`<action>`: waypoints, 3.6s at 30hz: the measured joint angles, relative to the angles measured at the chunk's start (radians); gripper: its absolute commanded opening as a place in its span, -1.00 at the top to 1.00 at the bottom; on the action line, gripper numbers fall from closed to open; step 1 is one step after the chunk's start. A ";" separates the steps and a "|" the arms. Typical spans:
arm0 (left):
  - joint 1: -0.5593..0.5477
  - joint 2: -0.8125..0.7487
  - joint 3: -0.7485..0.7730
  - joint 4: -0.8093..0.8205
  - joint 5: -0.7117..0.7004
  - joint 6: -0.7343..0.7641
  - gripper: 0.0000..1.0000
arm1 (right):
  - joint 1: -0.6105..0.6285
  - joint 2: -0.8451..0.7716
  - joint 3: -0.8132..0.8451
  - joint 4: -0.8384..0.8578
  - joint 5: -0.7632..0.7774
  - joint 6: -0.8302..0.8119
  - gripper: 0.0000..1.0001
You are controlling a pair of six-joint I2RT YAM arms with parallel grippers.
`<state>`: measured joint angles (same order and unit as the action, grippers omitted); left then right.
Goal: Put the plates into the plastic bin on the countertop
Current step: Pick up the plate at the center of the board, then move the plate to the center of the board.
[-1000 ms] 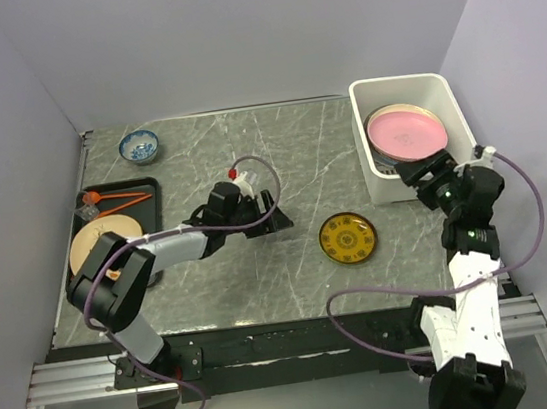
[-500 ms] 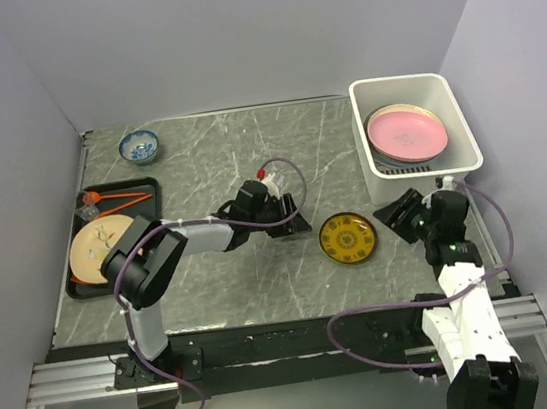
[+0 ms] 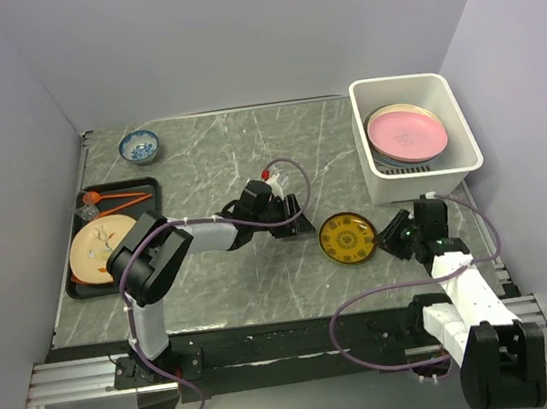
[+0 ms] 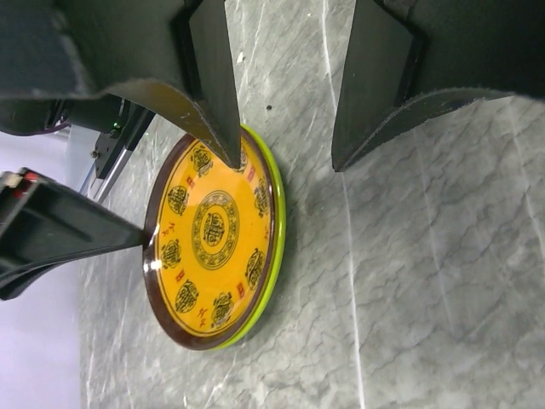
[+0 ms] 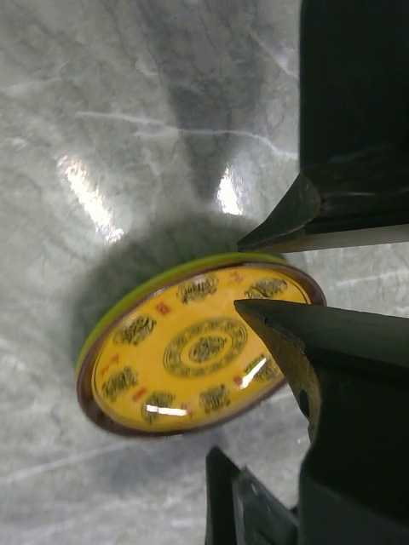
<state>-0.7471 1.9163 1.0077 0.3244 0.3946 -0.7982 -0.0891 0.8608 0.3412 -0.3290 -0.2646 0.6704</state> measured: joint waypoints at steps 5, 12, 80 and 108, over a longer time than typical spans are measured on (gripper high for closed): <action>0.000 0.000 0.006 0.000 0.001 0.000 -0.03 | 0.013 0.045 0.001 0.005 0.034 -0.003 0.38; 0.000 0.000 0.008 0.000 0.002 0.000 -0.02 | 0.025 0.108 0.001 0.062 0.037 -0.003 0.83; 0.006 -0.175 -0.071 -0.009 -0.063 0.037 -0.20 | 0.035 -0.143 0.269 -0.108 0.026 0.016 1.00; -0.028 0.171 0.132 0.047 0.135 0.023 0.47 | -0.132 -0.081 0.413 -0.092 -0.006 0.018 1.00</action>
<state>-0.7750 2.0876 1.1393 0.3710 0.5297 -0.7757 -0.2211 0.7795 0.7540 -0.4206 -0.2710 0.6884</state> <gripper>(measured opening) 0.405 0.053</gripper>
